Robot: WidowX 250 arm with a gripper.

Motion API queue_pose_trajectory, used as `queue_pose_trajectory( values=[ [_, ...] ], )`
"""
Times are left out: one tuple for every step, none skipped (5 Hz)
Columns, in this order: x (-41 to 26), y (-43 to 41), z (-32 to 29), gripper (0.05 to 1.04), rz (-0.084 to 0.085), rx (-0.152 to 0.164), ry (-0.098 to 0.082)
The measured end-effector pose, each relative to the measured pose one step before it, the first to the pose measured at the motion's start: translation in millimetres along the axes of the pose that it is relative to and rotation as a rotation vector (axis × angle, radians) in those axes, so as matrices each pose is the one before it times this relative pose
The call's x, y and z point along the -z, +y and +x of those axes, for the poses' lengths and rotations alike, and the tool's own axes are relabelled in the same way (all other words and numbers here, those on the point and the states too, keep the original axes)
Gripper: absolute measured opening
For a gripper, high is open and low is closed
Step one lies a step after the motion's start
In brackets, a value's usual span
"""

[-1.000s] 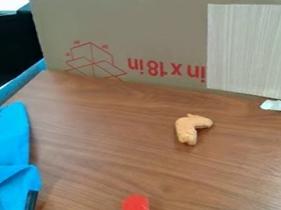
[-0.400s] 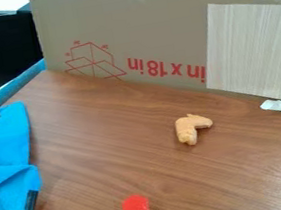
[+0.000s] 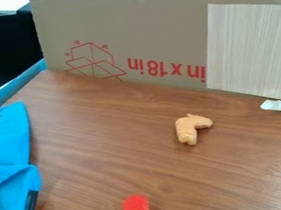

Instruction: Uncover the red figure from left to right

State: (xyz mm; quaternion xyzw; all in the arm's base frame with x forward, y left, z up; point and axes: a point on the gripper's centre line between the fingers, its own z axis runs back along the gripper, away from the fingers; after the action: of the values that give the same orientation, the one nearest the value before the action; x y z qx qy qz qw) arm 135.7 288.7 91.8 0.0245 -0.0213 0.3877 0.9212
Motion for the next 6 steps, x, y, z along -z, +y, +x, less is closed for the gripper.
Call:
queue_pose_trajectory(
  values=[
    [6.05, 13.72, -1.94, 0.999, -0.0670, -0.0145, -0.0314],
    [4.91, 9.18, -1.22, 0.999, -0.0517, -0.0035, -0.0141],
    [6.97, 6.47, 0.06, 0.999, -0.0422, 0.0007, -0.0074],
    [9.57, 5.09, 5.69, 0.999, 0.0052, -0.0001, -0.0278],
    [15.62, 2.72, 0.80, 0.999, 0.0029, -0.0151, -0.0164],
    [10.70, 1.79, -1.33, 0.999, 0.0134, -0.0117, -0.0240]
  ],
)
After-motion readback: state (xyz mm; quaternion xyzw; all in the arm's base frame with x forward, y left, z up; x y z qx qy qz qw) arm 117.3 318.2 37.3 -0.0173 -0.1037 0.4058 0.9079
